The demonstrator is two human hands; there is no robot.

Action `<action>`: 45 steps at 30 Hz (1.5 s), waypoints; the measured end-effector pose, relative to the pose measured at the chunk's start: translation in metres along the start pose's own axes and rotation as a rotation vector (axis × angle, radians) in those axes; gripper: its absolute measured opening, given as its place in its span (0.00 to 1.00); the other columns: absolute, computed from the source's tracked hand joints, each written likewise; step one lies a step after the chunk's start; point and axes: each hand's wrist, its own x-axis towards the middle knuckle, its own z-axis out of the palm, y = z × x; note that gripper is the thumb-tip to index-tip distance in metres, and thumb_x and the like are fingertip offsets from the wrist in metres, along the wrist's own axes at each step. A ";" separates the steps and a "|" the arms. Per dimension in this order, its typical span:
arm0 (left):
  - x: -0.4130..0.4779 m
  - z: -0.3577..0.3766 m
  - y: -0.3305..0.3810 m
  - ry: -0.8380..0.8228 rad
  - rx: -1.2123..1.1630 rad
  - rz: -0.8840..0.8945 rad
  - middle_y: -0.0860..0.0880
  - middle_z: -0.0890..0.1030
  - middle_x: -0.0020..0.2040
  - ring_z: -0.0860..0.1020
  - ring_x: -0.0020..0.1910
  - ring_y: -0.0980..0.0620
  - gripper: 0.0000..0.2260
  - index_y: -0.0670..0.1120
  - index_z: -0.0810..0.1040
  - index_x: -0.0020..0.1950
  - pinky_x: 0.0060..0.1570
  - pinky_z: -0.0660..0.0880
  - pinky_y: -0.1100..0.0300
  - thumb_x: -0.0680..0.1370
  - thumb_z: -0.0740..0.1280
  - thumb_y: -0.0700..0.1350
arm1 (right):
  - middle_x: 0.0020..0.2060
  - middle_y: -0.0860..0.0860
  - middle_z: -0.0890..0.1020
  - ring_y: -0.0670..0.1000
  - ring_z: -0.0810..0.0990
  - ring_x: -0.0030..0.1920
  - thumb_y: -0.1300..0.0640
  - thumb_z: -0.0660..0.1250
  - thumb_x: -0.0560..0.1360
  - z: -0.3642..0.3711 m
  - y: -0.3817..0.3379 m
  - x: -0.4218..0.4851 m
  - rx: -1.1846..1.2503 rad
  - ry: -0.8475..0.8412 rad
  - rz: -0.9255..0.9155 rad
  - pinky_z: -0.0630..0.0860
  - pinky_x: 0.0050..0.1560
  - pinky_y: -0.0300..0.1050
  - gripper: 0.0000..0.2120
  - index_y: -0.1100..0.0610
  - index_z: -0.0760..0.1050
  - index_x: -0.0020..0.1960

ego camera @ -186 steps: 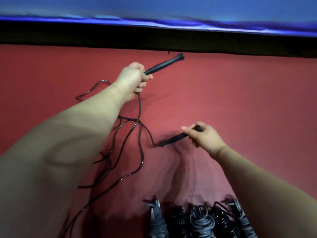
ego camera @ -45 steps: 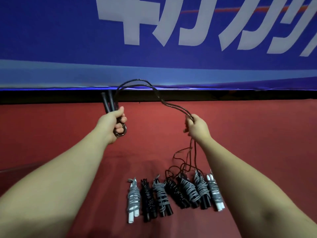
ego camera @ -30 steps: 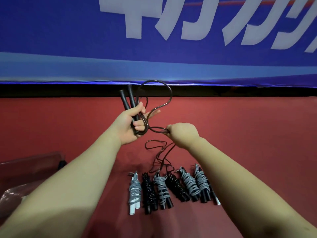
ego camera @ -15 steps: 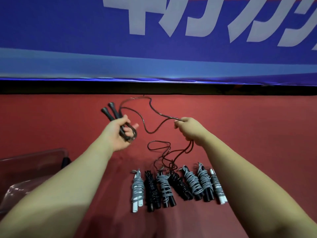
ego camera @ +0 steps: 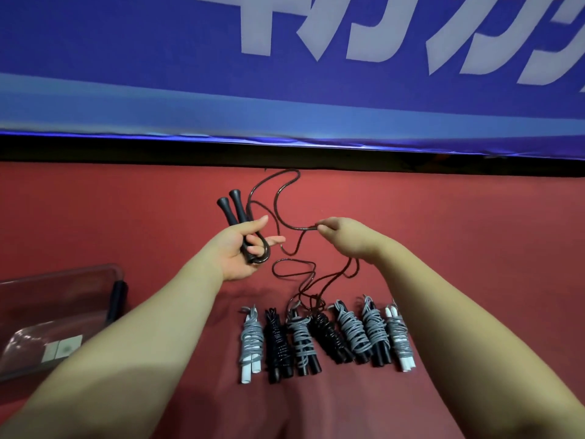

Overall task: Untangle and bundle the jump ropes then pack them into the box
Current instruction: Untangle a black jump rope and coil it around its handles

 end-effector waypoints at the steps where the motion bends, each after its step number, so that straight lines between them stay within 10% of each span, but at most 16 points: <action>1: -0.001 -0.003 0.000 0.015 0.010 -0.006 0.31 0.74 0.63 0.64 0.19 0.62 0.06 0.43 0.70 0.46 0.20 0.63 0.74 0.76 0.67 0.40 | 0.65 0.57 0.74 0.56 0.72 0.64 0.54 0.53 0.82 0.001 0.003 0.001 -0.150 0.068 -0.038 0.67 0.62 0.44 0.18 0.60 0.69 0.69; 6: 0.002 0.001 -0.006 0.013 0.080 -0.061 0.29 0.72 0.63 0.63 0.21 0.62 0.14 0.42 0.71 0.59 0.20 0.65 0.72 0.75 0.68 0.40 | 0.58 0.55 0.80 0.56 0.77 0.58 0.56 0.58 0.80 0.006 -0.003 0.007 -0.157 0.285 -0.063 0.71 0.55 0.43 0.14 0.58 0.77 0.61; 11: 0.004 0.014 -0.010 -0.026 0.007 -0.055 0.28 0.73 0.61 0.65 0.19 0.63 0.09 0.42 0.72 0.38 0.20 0.65 0.72 0.74 0.70 0.42 | 0.56 0.53 0.81 0.53 0.78 0.58 0.57 0.60 0.79 0.010 -0.010 0.006 -0.095 0.387 -0.125 0.71 0.54 0.40 0.13 0.56 0.79 0.60; 26: 0.015 0.027 0.016 -0.068 -0.260 0.058 0.51 0.75 0.31 0.62 0.17 0.60 0.11 0.46 0.68 0.38 0.22 0.62 0.74 0.77 0.67 0.45 | 0.45 0.52 0.81 0.49 0.75 0.46 0.57 0.63 0.78 0.020 -0.021 -0.010 -0.005 0.318 -0.411 0.66 0.46 0.39 0.11 0.58 0.78 0.58; 31: 0.004 0.038 0.040 -0.012 -0.099 0.074 0.53 0.71 0.27 0.60 0.16 0.60 0.12 0.48 0.64 0.39 0.22 0.63 0.72 0.78 0.65 0.45 | 0.44 0.54 0.80 0.53 0.76 0.45 0.61 0.61 0.78 -0.020 0.006 0.016 -0.206 0.194 -0.224 0.65 0.41 0.40 0.09 0.58 0.78 0.54; 35: -0.007 0.036 0.066 0.011 -0.124 0.152 0.54 0.69 0.24 0.59 0.15 0.60 0.13 0.48 0.64 0.37 0.25 0.61 0.74 0.79 0.63 0.44 | 0.54 0.57 0.79 0.59 0.77 0.54 0.62 0.56 0.78 -0.072 0.022 0.030 -0.299 0.476 -0.005 0.68 0.46 0.45 0.15 0.54 0.74 0.61; 40: -0.010 0.009 0.075 0.140 -0.112 0.179 0.53 0.68 0.23 0.58 0.14 0.60 0.13 0.48 0.63 0.37 0.18 0.58 0.73 0.79 0.62 0.43 | 0.40 0.55 0.77 0.56 0.73 0.42 0.46 0.60 0.79 -0.095 0.040 0.025 -0.005 0.614 0.164 0.65 0.41 0.43 0.15 0.57 0.77 0.50; 45: 0.001 0.010 0.031 0.146 0.086 0.020 0.53 0.68 0.22 0.58 0.14 0.61 0.13 0.48 0.64 0.36 0.15 0.56 0.72 0.78 0.64 0.43 | 0.28 0.46 0.70 0.44 0.68 0.28 0.45 0.57 0.80 -0.071 -0.024 0.010 0.304 0.392 -0.181 0.66 0.31 0.36 0.18 0.56 0.77 0.43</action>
